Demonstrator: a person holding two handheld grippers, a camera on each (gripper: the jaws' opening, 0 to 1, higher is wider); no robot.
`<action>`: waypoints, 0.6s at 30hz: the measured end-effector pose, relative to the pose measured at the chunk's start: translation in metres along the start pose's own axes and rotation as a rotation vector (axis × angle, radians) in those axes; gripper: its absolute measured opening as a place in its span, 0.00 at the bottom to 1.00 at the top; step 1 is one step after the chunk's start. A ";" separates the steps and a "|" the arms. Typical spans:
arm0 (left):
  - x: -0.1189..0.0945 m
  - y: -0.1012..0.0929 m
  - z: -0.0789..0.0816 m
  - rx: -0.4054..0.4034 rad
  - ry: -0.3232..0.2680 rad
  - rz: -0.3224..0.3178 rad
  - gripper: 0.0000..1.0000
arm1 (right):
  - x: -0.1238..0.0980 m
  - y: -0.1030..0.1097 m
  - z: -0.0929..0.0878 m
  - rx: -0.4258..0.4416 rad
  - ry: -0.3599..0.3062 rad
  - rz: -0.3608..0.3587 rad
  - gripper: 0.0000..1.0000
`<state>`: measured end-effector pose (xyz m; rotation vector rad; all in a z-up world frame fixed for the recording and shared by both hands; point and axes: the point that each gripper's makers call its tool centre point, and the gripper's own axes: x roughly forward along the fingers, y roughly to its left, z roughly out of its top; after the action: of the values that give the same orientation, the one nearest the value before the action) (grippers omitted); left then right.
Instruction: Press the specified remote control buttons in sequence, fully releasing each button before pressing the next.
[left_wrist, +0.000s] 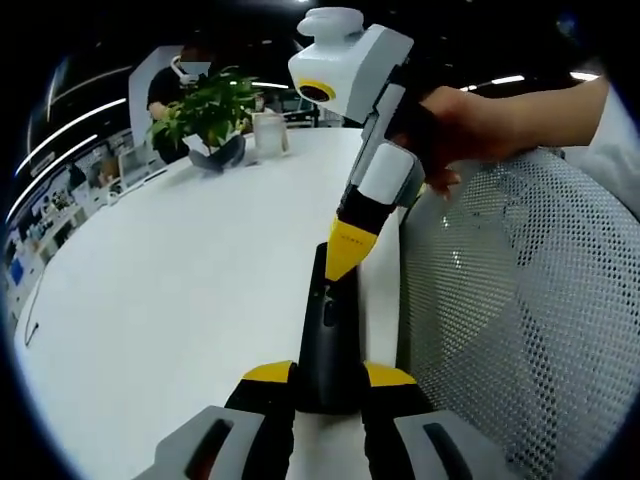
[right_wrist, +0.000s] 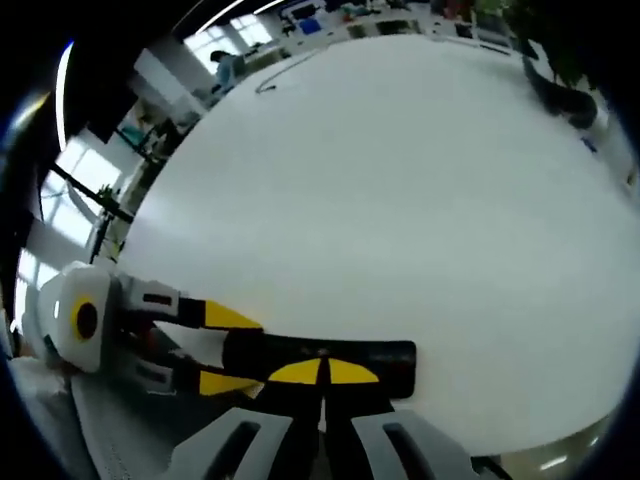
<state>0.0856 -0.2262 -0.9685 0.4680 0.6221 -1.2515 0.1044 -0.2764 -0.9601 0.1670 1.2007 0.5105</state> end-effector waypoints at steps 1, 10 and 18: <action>0.000 0.000 0.000 0.001 0.000 0.000 0.24 | 0.000 0.000 0.000 0.004 -0.001 0.001 0.00; 0.001 0.001 0.000 -0.001 -0.003 0.001 0.24 | 0.002 -0.002 0.000 0.024 -0.015 0.007 0.00; 0.002 0.001 0.001 -0.006 -0.006 0.004 0.24 | 0.002 -0.001 -0.001 -0.025 -0.017 -0.020 0.00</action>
<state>0.0869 -0.2275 -0.9690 0.4605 0.6197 -1.2468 0.1042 -0.2768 -0.9628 0.1377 1.1778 0.5053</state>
